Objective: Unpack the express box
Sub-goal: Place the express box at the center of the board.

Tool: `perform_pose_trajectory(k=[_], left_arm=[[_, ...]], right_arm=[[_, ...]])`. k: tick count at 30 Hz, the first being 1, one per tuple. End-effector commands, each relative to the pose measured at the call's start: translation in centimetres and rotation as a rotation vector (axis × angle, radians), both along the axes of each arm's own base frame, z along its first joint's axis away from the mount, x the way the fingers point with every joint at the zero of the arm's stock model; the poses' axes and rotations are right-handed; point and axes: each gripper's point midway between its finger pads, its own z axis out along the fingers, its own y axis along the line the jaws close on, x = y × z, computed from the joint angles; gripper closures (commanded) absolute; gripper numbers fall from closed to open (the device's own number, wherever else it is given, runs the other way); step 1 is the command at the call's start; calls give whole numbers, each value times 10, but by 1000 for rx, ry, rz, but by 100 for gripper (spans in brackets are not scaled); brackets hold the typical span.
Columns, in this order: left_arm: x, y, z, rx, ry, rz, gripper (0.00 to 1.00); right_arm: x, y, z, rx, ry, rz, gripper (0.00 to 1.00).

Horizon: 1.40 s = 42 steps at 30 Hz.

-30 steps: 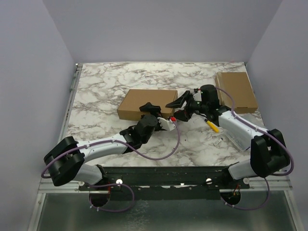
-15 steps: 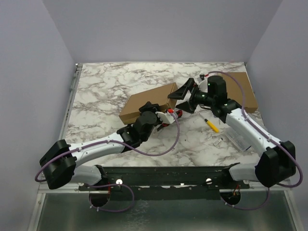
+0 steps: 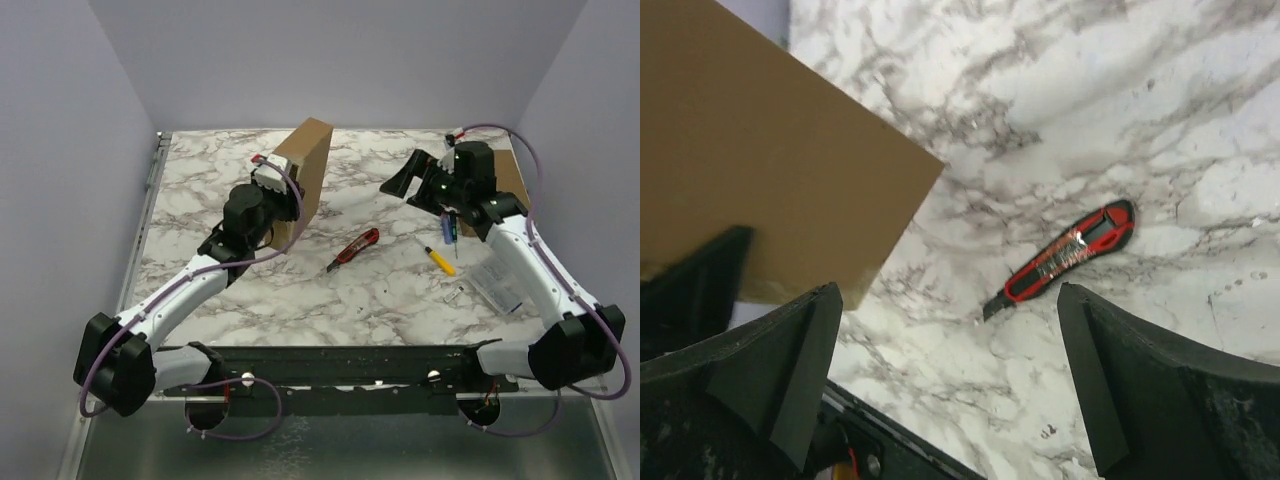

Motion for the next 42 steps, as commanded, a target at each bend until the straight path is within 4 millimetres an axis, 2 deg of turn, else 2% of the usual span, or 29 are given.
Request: perform_pose_trajectory(k=[1, 4, 6, 9, 11, 13, 15, 19, 21, 25, 26, 29, 31, 33, 36, 42], left_arm=[[22, -1, 13, -431, 140, -46, 48], [40, 15, -5, -637, 240, -31, 48], [49, 20, -22, -756, 316, -29, 45], [60, 32, -58, -890, 432, 10, 42], [65, 39, -84, -961, 509, 41, 42], [68, 44, -110, -1021, 592, 75, 46], [69, 46, -131, -1062, 656, 100, 49], [70, 56, -149, -1091, 687, 159, 50], [68, 62, -159, -1106, 708, 208, 41], [61, 72, -193, -1066, 813, 358, 17], [58, 74, -201, -1030, 844, 398, 4], [56, 88, -207, -893, 877, 506, 1], [51, 102, -202, -837, 852, 581, 1], [43, 117, -187, -815, 808, 652, 1], [18, 136, -188, -795, 840, 804, 1], [-20, 134, -198, -806, 937, 851, 1]], right_arm=[[-10, 24, -68, -94, 175, 100, 0], [-9, 43, -93, -149, 229, 79, 0], [-10, 54, -112, -181, 286, 56, 6], [-15, 64, -144, -238, 388, 4, 7], [-18, 68, -159, -261, 420, -33, 7], [-16, 66, -168, -275, 434, -83, 7], [-11, 53, -175, -300, 457, -201, 7], [-1, 43, -185, -334, 476, -307, 7], [4, 40, -190, -347, 483, -348, 7], [13, 48, -201, -347, 510, -359, 7], [15, 50, -203, -344, 515, -356, 8], [17, 57, -214, -340, 539, -349, 9], [16, 61, -220, -340, 553, -342, 10], [16, 64, -224, -340, 559, -348, 10], [16, 67, -230, -335, 566, -348, 10], [22, 69, -236, -346, 563, -355, 9]])
